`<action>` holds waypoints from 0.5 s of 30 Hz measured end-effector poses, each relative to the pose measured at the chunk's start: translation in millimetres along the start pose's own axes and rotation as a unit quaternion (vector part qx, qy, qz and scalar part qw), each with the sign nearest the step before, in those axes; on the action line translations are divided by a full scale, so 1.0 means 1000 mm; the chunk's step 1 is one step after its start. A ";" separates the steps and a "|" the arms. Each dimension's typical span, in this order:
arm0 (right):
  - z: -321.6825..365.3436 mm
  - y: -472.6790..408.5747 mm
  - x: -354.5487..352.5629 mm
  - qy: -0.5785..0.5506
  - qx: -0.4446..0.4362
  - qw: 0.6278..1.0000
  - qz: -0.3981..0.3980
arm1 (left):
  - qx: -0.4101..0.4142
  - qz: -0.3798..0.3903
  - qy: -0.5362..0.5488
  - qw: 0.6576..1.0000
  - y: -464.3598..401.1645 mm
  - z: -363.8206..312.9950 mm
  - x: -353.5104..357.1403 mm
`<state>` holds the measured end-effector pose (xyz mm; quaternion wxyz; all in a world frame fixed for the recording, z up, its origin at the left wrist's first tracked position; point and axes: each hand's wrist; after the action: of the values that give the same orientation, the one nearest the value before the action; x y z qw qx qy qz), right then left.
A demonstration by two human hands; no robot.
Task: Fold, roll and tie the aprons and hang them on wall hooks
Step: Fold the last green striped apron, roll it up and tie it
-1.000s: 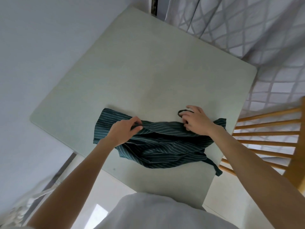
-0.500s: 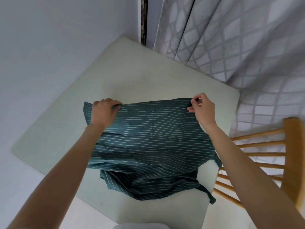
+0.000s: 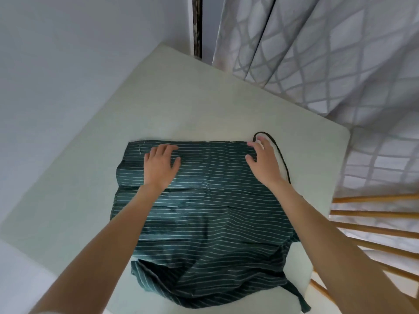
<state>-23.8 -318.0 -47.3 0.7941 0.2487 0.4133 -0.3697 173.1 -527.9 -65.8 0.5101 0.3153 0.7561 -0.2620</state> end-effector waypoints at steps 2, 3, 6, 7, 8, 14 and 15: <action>-0.007 0.004 0.021 0.067 -0.030 0.996 0.052 | -0.024 0.056 -0.025 0.998 0.001 0.006 0.015; -0.011 0.003 0.032 0.101 -0.035 0.991 0.083 | -0.040 0.086 -0.043 0.995 0.000 0.011 0.024; -0.021 -0.003 0.055 0.165 -0.013 0.976 0.140 | -0.078 0.151 -0.078 0.982 -0.009 0.021 0.043; -0.025 -0.006 0.060 0.178 -0.009 0.973 0.144 | -0.079 0.161 -0.086 0.980 -0.012 0.023 0.047; -0.028 -0.010 0.063 0.192 -0.012 0.971 0.140 | -0.076 0.167 -0.094 0.979 -0.016 0.024 0.051; -0.033 -0.057 0.074 0.237 -0.066 0.963 0.107 | -0.088 0.147 -0.103 0.980 -0.048 0.035 0.062; -0.034 -0.064 0.072 0.244 -0.074 0.961 0.103 | -0.090 0.142 -0.098 0.981 -0.051 0.034 0.063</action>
<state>-62.7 -360.3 -131.7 0.7191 0.3133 0.5929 -0.1824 137.8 -572.7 -132.9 0.6399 0.3450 0.6706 -0.1476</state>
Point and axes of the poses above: each hand's wrist, its own y-axis away from the middle knuckle, its own x-axis out of the palm, z = x × y, and after that the axes turned 6 degrees about -z, right-handed
